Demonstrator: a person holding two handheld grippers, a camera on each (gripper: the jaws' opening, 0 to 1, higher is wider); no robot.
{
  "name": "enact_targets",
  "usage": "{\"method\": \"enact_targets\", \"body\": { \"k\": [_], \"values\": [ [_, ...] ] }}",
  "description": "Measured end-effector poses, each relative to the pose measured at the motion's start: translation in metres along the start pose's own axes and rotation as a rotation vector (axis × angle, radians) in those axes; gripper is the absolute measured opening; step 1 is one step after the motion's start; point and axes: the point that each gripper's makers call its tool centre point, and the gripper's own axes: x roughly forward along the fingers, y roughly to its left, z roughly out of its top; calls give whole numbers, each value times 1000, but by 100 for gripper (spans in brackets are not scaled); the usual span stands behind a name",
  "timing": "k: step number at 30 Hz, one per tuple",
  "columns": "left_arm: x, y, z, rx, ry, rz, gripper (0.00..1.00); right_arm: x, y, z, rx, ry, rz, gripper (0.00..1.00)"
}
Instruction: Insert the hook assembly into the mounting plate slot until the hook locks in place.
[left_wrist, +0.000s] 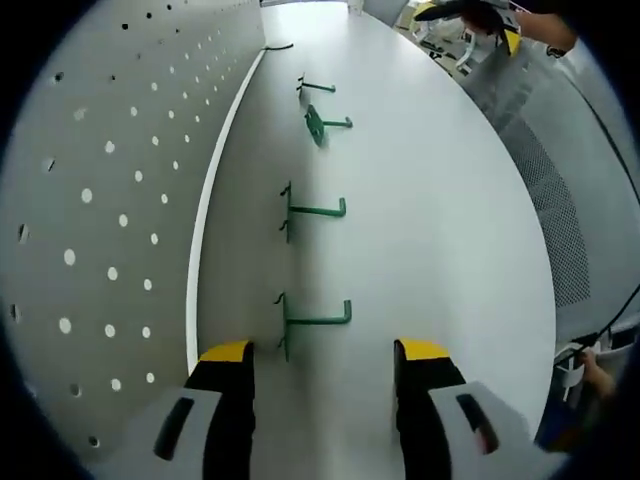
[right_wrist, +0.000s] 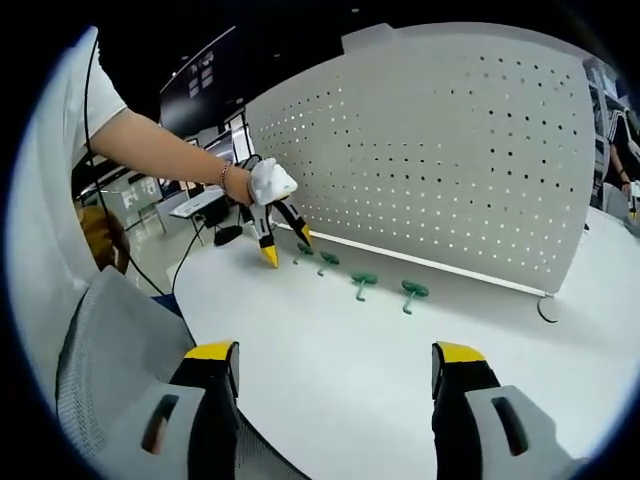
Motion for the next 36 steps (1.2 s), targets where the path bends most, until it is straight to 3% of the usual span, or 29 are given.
{"method": "enact_targets", "body": {
  "k": [3, 14, 25, 36],
  "values": [
    [-1, 2, 0, -12, -3, 6, 43, -1, -1, 0, 1, -1, -2, 76],
    [-1, 10, 3, -80, -33, 40, 27, 0, 0, 0, -2, 2, 0, 75],
    [-1, 16, 3, -140, -43, 65, 18, -2, -1, 1, 3, -4, -4, 76],
    [-1, 18, 2, -148, -19, 89, 8, -3, -3, 3, 1, -7, -10, 76]
  ]
}}
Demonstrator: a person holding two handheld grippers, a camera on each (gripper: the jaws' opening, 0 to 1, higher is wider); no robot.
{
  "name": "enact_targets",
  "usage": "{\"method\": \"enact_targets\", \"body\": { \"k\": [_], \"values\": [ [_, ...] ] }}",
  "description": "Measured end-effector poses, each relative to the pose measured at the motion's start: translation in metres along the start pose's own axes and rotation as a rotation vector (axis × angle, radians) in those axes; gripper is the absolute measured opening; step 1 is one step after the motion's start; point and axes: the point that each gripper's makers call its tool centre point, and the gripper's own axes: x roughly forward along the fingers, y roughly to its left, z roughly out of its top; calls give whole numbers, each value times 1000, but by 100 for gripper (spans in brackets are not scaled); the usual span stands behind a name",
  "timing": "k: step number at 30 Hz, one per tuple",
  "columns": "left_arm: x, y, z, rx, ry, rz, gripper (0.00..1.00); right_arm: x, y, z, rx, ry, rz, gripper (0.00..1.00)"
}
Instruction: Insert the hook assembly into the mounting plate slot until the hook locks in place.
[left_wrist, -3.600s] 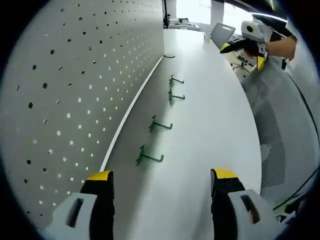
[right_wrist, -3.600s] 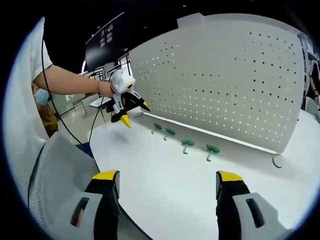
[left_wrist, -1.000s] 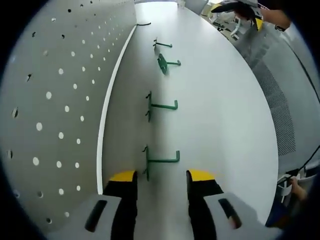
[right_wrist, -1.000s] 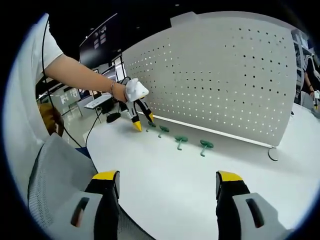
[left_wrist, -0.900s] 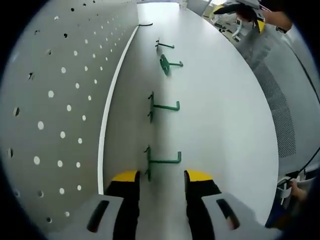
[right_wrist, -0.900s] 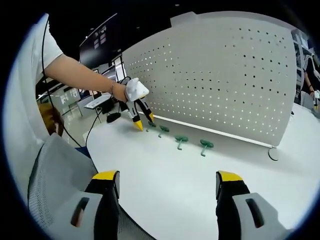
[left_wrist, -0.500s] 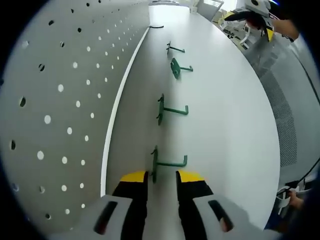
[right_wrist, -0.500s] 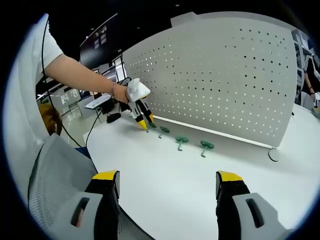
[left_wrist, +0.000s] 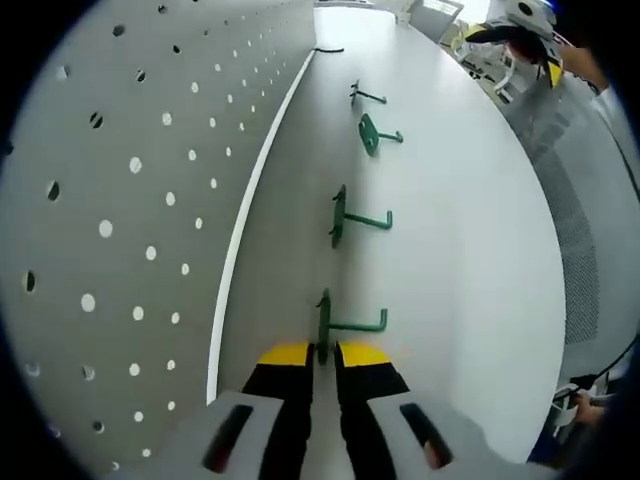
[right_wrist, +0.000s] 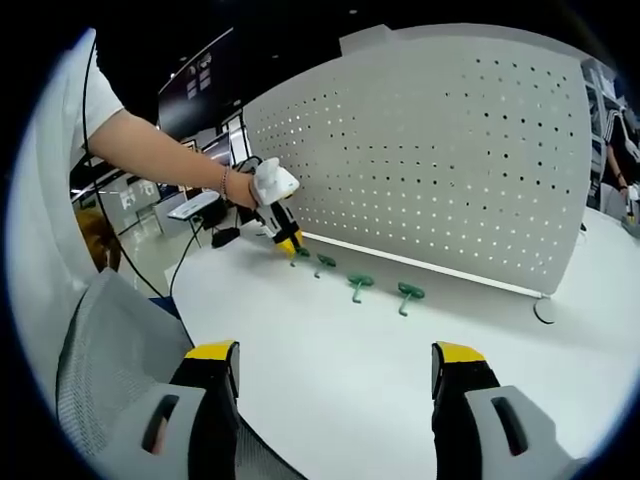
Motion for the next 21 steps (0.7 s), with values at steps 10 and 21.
{"method": "enact_targets", "body": {
  "k": [10, 21],
  "values": [
    [1, 4, -1, -29, 11, 33, 4, 0, -1, -1, 0, 3, -4, 76],
    [2, 4, -1, -24, 3, 42, 3, 0, 0, -1, -1, 3, -2, 76]
  ]
}}
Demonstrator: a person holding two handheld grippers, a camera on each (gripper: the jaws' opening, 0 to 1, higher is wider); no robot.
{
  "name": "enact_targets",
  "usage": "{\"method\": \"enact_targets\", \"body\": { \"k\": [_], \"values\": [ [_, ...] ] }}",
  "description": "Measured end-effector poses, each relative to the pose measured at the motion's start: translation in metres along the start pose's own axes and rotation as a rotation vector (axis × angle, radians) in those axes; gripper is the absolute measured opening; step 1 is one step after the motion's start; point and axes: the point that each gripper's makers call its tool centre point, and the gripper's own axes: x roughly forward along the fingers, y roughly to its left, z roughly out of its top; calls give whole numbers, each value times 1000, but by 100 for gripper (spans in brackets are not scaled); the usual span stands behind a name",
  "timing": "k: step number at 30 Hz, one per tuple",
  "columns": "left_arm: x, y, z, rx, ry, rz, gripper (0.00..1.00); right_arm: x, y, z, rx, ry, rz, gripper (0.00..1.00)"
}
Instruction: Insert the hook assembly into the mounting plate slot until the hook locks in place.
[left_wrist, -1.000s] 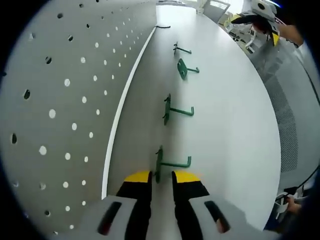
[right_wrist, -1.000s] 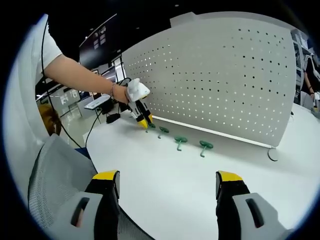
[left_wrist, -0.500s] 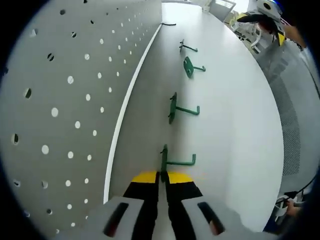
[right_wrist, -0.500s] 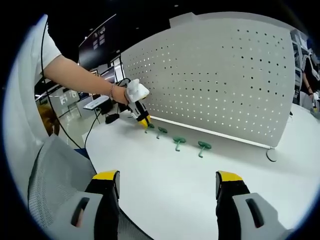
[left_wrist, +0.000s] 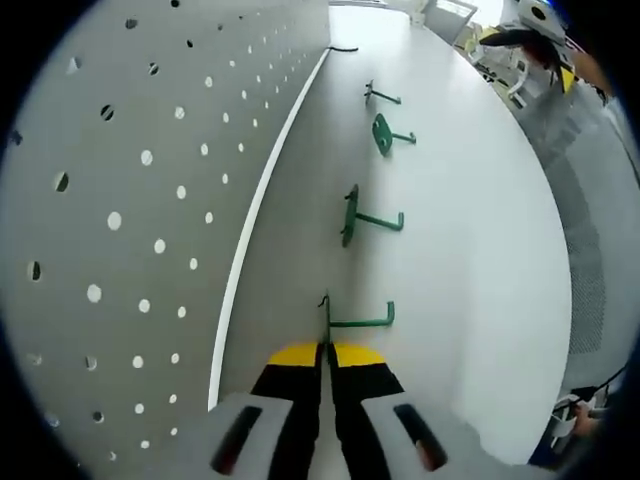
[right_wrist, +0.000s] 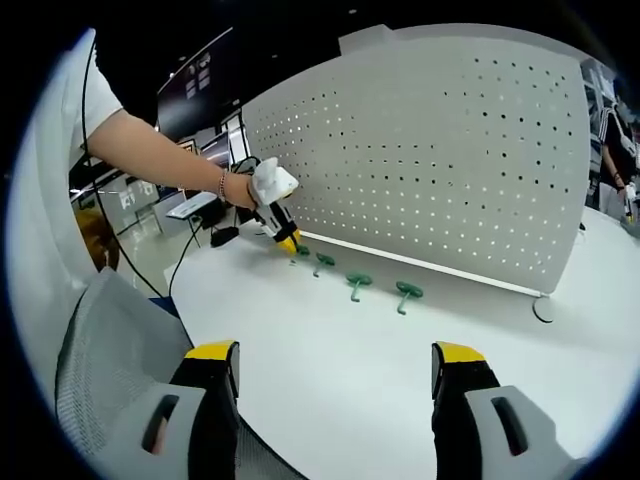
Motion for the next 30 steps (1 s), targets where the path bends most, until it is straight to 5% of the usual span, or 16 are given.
{"method": "enact_targets", "body": {
  "k": [7, 30],
  "values": [
    [-1, 1, 0, -9, -15, 25, 2, 1, -1, 1, 1, -4, -2, 76],
    [-32, 5, 26, -205, -269, 121, 2, 2, 0, 8, -1, -19, 0, 76]
  ]
}}
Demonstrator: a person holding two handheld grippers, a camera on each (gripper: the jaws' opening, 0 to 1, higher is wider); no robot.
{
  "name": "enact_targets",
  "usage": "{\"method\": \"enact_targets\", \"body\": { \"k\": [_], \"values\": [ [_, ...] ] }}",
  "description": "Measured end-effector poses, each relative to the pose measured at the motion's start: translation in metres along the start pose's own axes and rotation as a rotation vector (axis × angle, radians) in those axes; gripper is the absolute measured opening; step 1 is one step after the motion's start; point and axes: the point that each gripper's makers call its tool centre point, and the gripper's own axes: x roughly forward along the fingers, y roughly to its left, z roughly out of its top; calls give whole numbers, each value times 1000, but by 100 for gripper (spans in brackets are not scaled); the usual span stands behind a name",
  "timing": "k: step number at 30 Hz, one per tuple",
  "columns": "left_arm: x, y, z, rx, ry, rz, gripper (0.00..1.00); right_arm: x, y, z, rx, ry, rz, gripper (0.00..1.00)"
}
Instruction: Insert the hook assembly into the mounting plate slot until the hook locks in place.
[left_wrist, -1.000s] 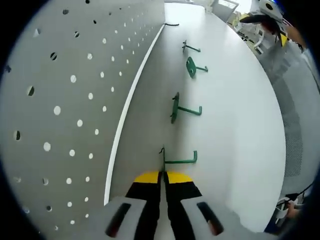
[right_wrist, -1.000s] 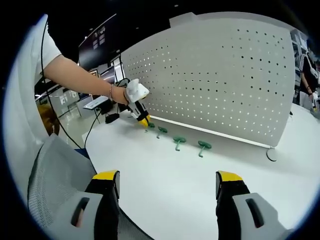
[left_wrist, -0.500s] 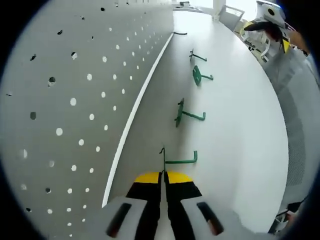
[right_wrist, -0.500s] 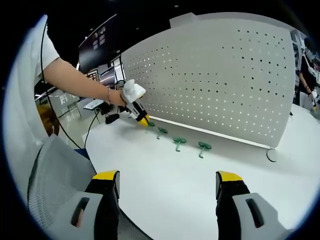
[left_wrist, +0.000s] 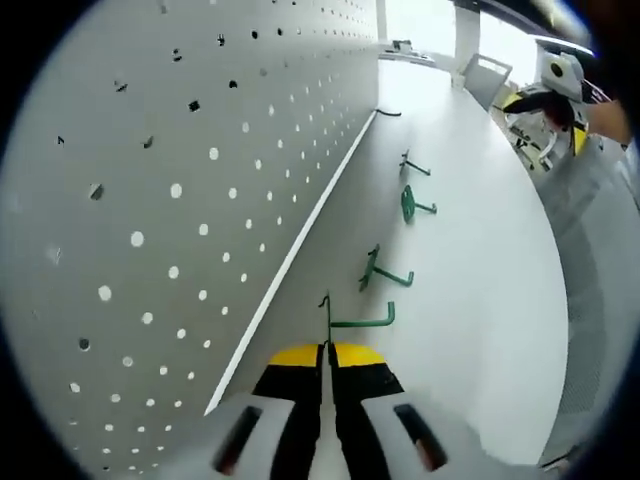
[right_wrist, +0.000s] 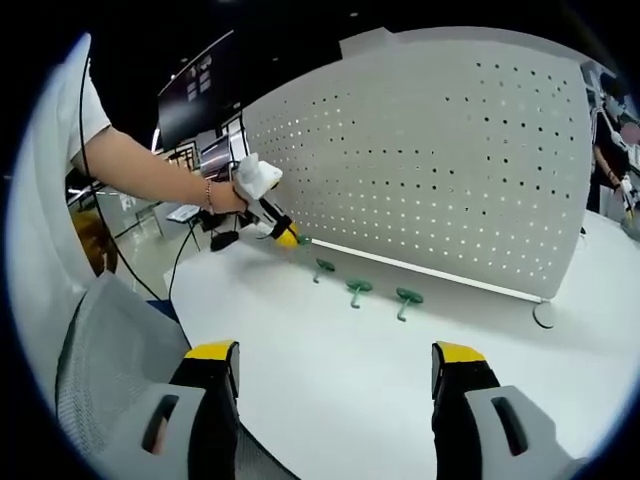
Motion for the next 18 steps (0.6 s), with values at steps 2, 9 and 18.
{"method": "enact_targets", "body": {
  "k": [2, 9, 18],
  "values": [
    [-2, -2, 3, 4, -13, 5, 2, 0, 0, 1, 0, -3, 0, 76],
    [-7, -7, 10, -12, -60, 32, 2, -1, -3, 4, 14, -18, -5, 76],
    [-16, -14, 22, -84, -135, 36, 2, -3, -4, 7, 21, -32, -11, 76]
  ]
}}
